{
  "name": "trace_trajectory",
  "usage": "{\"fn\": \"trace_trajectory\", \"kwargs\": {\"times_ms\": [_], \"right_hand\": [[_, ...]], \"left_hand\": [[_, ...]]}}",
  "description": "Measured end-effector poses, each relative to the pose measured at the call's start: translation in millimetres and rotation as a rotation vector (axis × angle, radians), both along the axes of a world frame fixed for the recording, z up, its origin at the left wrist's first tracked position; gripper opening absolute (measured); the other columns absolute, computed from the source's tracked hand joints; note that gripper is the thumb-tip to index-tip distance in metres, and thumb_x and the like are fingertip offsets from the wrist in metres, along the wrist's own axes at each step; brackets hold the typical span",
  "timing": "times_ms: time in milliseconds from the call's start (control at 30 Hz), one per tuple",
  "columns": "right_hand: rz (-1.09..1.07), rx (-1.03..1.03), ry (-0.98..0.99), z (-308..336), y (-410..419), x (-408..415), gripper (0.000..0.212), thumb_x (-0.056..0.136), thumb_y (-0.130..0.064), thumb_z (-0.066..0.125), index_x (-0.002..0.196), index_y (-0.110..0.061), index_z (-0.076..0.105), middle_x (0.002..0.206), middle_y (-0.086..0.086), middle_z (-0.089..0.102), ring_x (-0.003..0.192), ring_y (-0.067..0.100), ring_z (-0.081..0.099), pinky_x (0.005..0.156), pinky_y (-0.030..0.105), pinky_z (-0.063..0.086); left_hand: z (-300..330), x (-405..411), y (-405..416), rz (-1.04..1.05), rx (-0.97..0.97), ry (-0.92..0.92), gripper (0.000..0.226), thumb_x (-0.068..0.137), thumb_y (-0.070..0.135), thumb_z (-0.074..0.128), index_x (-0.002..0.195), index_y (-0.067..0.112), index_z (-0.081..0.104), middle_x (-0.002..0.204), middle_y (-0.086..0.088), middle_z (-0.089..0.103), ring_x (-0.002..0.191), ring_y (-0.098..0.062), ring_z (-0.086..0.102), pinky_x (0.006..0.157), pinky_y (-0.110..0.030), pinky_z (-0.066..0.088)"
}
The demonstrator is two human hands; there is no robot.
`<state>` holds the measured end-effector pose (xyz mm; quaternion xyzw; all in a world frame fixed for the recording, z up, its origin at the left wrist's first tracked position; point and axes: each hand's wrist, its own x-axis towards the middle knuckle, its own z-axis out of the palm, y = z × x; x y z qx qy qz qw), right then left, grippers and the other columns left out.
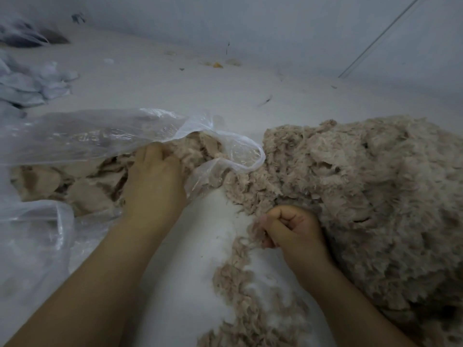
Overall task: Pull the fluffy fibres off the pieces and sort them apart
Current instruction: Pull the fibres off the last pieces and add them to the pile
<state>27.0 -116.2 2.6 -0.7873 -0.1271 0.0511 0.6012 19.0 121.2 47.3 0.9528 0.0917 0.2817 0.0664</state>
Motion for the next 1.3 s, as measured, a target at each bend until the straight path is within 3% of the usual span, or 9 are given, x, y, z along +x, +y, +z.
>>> {"fn": "trace_trajectory", "kwargs": {"times_ms": [133, 233, 333, 500, 700, 933, 1033, 1133, 1300], "right_hand": [[-0.036, 0.144, 0.078, 2, 4, 1, 0.021, 0.076, -0.043, 0.061, 0.068, -0.026, 0.070, 0.048, -0.013, 0.055, 0.047, 0.005, 0.054, 0.053, 0.025, 0.048], [-0.042, 0.170, 0.086, 3, 5, 1, 0.022, 0.081, -0.039, 0.058, 0.072, -0.025, 0.072, 0.046, -0.012, 0.053, 0.046, 0.003, 0.052, 0.053, 0.023, 0.048], [-0.059, 0.164, 0.086, 1, 5, 1, 0.023, 0.079, -0.045, 0.058, 0.076, -0.027, 0.073, 0.047, -0.012, 0.050, 0.048, 0.004, 0.051, 0.053, 0.026, 0.048], [-0.033, 0.115, 0.054, -3, 5, 3, 0.034, 0.073, -0.057, 0.056, 0.081, -0.029, 0.073, 0.049, -0.010, 0.054, 0.050, 0.007, 0.054, 0.058, 0.037, 0.051], [0.016, 0.155, 0.007, -6, 6, 4, 0.022, 0.077, -0.048, 0.060, 0.090, -0.034, 0.072, 0.054, -0.010, 0.058, 0.049, 0.005, 0.053, 0.054, 0.027, 0.049], [0.171, 0.162, -0.012, -4, 4, 5, 0.049, 0.085, -0.033, 0.060, 0.129, -0.054, 0.053, 0.051, -0.004, 0.042, 0.051, 0.010, 0.045, 0.055, 0.028, 0.049], [0.157, 0.139, -0.014, -5, 7, 5, 0.037, 0.082, -0.039, 0.061, 0.117, -0.050, 0.062, 0.055, -0.008, 0.056, 0.053, 0.011, 0.053, 0.053, 0.031, 0.051], [0.105, 0.101, 0.015, -7, 7, 7, 0.027, 0.079, -0.051, 0.060, 0.101, -0.037, 0.069, 0.072, 0.004, 0.071, 0.065, 0.029, 0.066, 0.058, 0.049, 0.055], [0.015, 0.106, 0.049, -11, 4, 9, 0.027, 0.079, -0.050, 0.056, 0.090, -0.029, 0.070, 0.063, -0.003, 0.066, 0.053, 0.014, 0.058, 0.053, 0.040, 0.052]], "left_hand": [[8, -8, -15, 0.075, 0.155, -0.034, 0.010, 0.060, -0.008, 0.047, 0.064, 0.001, 0.051, 0.085, -0.019, 0.047, 0.082, -0.038, 0.044, 0.065, -0.044, 0.026], [9, -8, -32, -0.088, 0.084, -0.170, 0.012, 0.062, -0.008, 0.044, 0.068, 0.000, 0.052, 0.080, -0.017, 0.048, 0.076, -0.033, 0.045, 0.059, -0.039, 0.027], [-9, 1, -57, -0.377, -0.190, 0.010, 0.010, 0.083, 0.007, 0.060, 0.091, 0.004, 0.066, 0.092, -0.011, 0.060, 0.085, -0.029, 0.055, 0.068, -0.039, 0.048], [-28, 25, -67, -0.303, -0.718, 0.106, 0.051, 0.085, 0.027, 0.072, 0.128, 0.016, 0.047, 0.121, 0.003, 0.055, 0.110, -0.012, 0.053, 0.090, -0.027, 0.045], [-27, 23, -67, -0.326, -0.996, 0.095, 0.018, 0.085, 0.005, 0.071, 0.076, 0.017, 0.061, 0.069, 0.003, 0.062, 0.059, -0.006, 0.058, 0.057, -0.024, 0.049], [-16, -10, -70, -0.642, -1.008, 0.250, 0.014, 0.088, -0.001, 0.065, 0.077, 0.007, 0.064, 0.066, 0.002, 0.057, 0.058, -0.008, 0.051, 0.057, -0.022, 0.044], [-10, -14, -70, -0.731, -1.113, 0.274, 0.009, 0.088, -0.002, 0.065, 0.081, 0.003, 0.065, 0.070, -0.009, 0.059, 0.063, -0.014, 0.053, 0.060, -0.026, 0.044], [-7, -16, -67, -0.754, -1.166, 0.237, 0.012, 0.089, -0.002, 0.064, 0.079, 0.004, 0.064, 0.067, -0.011, 0.059, 0.062, -0.014, 0.055, 0.058, -0.025, 0.046], [-12, -9, -56, -0.523, -1.259, 0.109, 0.028, 0.089, -0.002, 0.064, 0.070, 0.018, 0.066, 0.055, 0.007, 0.051, 0.047, -0.008, 0.042, 0.045, -0.020, 0.036]]}}
